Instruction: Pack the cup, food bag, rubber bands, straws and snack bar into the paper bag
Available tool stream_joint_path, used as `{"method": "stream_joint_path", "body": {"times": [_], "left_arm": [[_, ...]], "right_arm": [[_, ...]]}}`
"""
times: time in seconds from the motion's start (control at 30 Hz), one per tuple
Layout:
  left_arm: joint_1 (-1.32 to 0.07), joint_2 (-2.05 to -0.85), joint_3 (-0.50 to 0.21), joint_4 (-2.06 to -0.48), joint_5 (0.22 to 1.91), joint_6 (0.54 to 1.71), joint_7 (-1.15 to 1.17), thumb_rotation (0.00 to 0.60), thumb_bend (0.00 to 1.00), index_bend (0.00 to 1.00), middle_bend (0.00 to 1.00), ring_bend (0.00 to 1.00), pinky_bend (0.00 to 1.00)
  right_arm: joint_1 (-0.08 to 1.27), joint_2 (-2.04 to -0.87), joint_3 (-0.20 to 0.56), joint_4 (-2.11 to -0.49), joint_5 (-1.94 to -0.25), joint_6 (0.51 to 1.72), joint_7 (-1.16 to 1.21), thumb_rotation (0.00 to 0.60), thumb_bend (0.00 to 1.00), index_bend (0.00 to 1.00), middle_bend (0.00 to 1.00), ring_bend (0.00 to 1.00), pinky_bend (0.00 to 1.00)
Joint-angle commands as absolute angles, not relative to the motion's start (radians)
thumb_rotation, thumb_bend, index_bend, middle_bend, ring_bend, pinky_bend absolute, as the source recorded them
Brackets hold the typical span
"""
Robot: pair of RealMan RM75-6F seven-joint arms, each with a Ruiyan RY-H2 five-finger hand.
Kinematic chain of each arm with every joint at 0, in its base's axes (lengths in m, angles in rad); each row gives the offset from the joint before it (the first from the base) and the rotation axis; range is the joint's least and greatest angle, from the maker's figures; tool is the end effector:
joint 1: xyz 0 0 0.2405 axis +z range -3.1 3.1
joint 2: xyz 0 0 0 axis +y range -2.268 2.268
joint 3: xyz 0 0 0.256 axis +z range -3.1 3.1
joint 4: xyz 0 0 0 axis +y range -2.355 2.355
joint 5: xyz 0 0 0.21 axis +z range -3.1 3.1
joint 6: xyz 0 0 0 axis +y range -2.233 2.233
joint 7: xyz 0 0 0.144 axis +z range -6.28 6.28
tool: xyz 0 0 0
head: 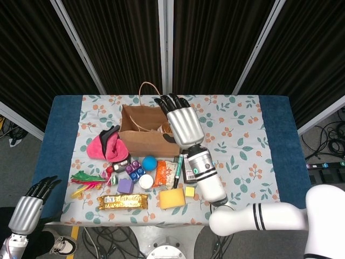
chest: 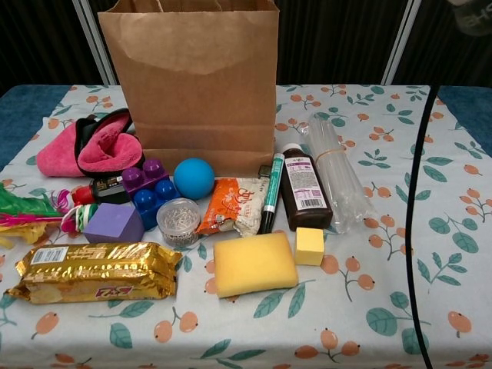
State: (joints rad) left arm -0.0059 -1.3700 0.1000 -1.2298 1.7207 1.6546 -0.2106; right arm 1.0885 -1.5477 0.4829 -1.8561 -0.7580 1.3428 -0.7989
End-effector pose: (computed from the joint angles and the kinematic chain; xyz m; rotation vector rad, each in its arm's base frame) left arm -0.3365 0.1238 0.0980 -1.5229 -0.9377 -1.0531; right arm 0.0488 -0.3526 0.0604 1.6190 -0.7470 1.2895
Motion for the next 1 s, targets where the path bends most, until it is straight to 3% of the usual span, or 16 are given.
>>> {"method": "stream_joint_path", "body": {"times": [0.03,0.13,0.27,0.47,0.67,1.0], "left_arm": [[-0.006,-1.37,0.101,-1.231,1.721,1.654,-0.212,0.6,0.09,0.22,0.23,0.15,0.24],[-0.007,-1.371,0.101,-1.232,1.722,1.653,-0.212,0.6,0.09,0.22,0.23,0.15,0.24],[-0.008,-1.371,0.101,-1.233,1.723,1.651,-0.21,0.6,0.09,0.22,0.23,0.15,0.24],[-0.007,-1.373,0.102,-1.233,1.727,1.655,-0.202,0.6,0.09,0.22,0.23,0.15,0.24],[-0.007,-1.374,0.103,-1.229,1.727,1.653,-0.192,0.6,0.09,0.22,0.23,0.15,0.24],[-0.005,-1.377,0.098,-1.221,1.721,1.655,-0.181,0.6,0.09,0.22,0.23,0.15,0.24]], "right_arm": [[1.041,-1.471,0.483,-1.932,-0.79,1.379,-0.788,0.6,0.01,0.17,0.18,0.11,0.23],[0.974,-1.374,0.444,-1.999,-0.81,1.392,-0.787,0.6,0.0,0.17,0.19,0.12,0.23],[0.864,-1.244,0.337,-2.032,-0.861,1.336,-0.713,0.6,0.0,0.17,0.21,0.12,0.23],[0.737,-1.135,0.156,-1.85,-1.118,1.152,-0.414,0.6,0.0,0.17,0.22,0.12,0.23],[0.703,-1.174,0.048,-1.607,-1.296,1.052,-0.259,0.6,0.0,0.17,0.22,0.12,0.23],[0.732,-1.341,-0.013,-1.309,-1.488,0.992,-0.189,0.6,0.0,0.18,0.2,0.11,0.23]]}}
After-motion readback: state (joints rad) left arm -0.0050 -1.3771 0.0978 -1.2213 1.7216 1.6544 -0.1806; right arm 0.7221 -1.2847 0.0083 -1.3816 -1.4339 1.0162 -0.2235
